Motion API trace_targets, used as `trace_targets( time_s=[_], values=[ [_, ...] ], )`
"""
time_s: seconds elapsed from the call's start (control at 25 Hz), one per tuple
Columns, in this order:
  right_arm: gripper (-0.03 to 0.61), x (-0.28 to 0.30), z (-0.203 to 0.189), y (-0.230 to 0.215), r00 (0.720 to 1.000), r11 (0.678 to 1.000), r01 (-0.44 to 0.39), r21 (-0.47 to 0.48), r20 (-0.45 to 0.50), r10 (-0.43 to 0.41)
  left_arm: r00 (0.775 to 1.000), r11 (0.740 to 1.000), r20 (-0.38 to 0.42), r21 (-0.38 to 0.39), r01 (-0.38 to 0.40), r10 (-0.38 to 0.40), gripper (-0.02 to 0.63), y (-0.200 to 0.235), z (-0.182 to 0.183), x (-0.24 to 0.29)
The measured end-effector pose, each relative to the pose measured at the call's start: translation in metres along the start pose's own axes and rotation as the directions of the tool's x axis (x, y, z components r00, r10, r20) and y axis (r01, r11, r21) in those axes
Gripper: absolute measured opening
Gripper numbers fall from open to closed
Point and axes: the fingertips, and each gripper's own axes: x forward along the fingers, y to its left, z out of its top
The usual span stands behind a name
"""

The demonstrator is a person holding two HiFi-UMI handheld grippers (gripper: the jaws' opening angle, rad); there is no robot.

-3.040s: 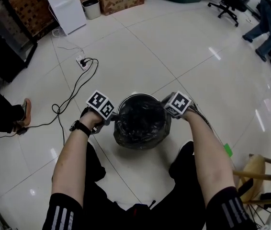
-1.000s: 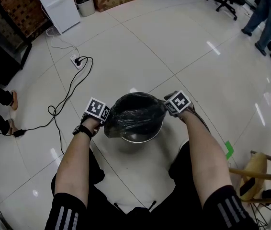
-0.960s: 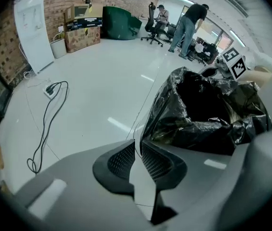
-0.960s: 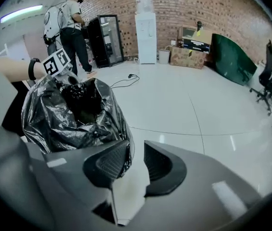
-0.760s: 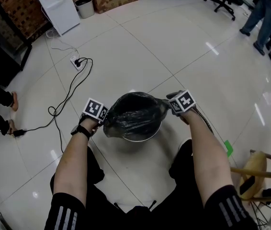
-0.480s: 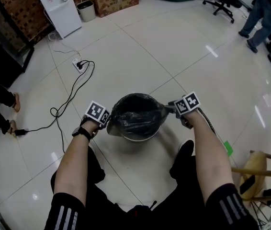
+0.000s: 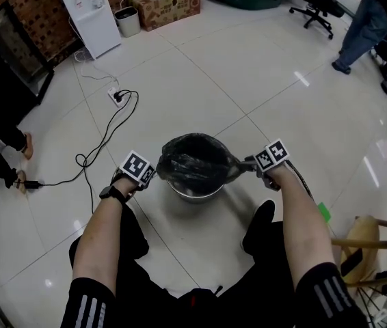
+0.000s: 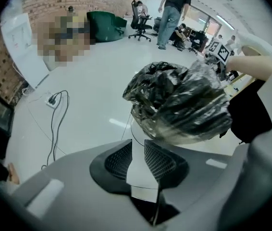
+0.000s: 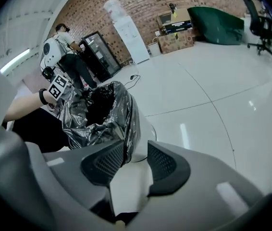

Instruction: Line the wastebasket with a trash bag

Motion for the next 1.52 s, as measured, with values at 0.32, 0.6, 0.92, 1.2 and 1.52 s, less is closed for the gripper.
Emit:
trace_targets(
  time_s=[0.32, 0.6, 0.92, 1.2, 1.52],
  values=[
    [0.161, -0.009, -0.017, 0.012, 1.000, 0.999, -0.008, -0.044, -0.031, 0.007, 0.981, 0.932, 0.156, 0.324, -0.160, 0.114, 0.154, -0.058, 0.033, -0.080],
    [0.161, -0.010, -0.014, 0.032, 1.000, 0.994, -0.004, -0.109, -0.021, 0.002, 0.970, 0.934, 0.219, 0.313, -0.173, 0.107, 0.258, -0.111, 0.039, -0.064],
    [0.161, -0.014, -0.013, 0.039, 1.000, 0.990, -0.012, -0.141, 0.007, 0.013, 0.955, 0.838, 0.203, 0.465, -0.287, 0.215, 0.141, -0.114, 0.046, -0.033],
    [0.161, -0.014, -0.018, 0.027, 1.000, 0.994, -0.024, -0.107, 0.001, 0.024, 0.976, 0.836, 0.141, 0.505, -0.217, 0.167, 0.004, -0.120, 0.030, -0.029],
    [0.161, -0.041, -0.007, 0.028, 1.000, 0.984, -0.012, -0.180, 0.026, 0.017, 0.998, 0.825, 0.045, 0.561, -0.063, 0.045, 0.004, -0.158, -0.011, -0.029]
  ],
)
